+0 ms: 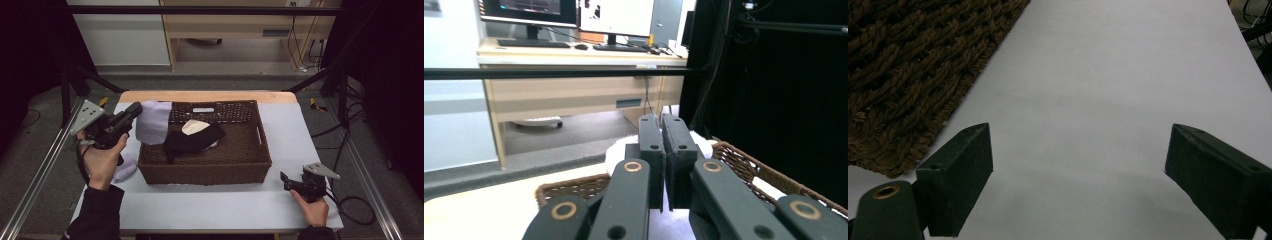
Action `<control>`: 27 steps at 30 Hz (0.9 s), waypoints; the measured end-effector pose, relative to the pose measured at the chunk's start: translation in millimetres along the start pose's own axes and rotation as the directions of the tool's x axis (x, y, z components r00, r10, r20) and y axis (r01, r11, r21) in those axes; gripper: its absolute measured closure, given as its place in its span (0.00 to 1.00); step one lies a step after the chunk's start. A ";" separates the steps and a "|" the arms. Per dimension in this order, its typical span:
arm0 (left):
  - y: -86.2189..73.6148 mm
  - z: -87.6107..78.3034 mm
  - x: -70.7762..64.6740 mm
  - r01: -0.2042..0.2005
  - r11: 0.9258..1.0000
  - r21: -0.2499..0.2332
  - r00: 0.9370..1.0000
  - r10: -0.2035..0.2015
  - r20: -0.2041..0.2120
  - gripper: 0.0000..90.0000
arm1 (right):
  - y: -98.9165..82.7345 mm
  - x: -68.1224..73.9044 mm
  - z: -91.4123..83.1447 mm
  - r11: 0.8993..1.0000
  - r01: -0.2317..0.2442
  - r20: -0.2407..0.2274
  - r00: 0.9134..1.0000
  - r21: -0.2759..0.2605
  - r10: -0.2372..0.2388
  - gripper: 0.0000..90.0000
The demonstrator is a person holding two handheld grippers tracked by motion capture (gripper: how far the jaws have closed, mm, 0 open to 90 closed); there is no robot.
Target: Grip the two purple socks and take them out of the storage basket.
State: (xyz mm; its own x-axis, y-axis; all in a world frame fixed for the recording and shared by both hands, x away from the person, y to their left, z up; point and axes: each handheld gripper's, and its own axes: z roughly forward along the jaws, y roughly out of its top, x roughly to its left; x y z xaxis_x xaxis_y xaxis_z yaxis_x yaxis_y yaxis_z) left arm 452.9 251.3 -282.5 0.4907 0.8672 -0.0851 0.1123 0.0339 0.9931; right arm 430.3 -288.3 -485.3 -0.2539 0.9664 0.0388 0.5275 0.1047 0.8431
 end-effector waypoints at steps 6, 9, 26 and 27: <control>-2.5 -24.8 19.8 0.003 1.000 0.000 0.998 -0.003 -0.055 0.97 | 0.0 0.2 0.1 1.000 -0.001 0.001 1.000 0.002 0.001 0.13; -6.5 -35.2 28.7 0.011 1.000 0.001 0.997 -0.011 -0.078 0.97 | 0.0 0.1 0.0 1.000 0.001 0.002 1.000 0.001 -0.001 0.13; -60.1 -62.3 64.5 0.078 0.994 0.075 0.983 -0.065 -0.171 0.97 | 0.1 0.5 0.3 1.000 -0.002 0.004 1.000 0.005 0.002 0.14; -71.0 -60.5 67.1 0.093 0.991 0.097 0.981 -0.075 -0.177 0.97 | 0.0 0.3 0.3 1.000 0.000 0.005 1.000 0.004 0.000 0.14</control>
State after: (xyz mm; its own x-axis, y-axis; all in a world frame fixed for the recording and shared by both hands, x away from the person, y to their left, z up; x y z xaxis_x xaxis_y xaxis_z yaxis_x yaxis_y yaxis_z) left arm 425.5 337.2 -353.8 0.3197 0.9366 -0.1436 0.2413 0.0661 0.9682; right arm 430.5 -287.9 -485.5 -0.2500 0.9676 0.0361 0.5303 0.1057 0.8412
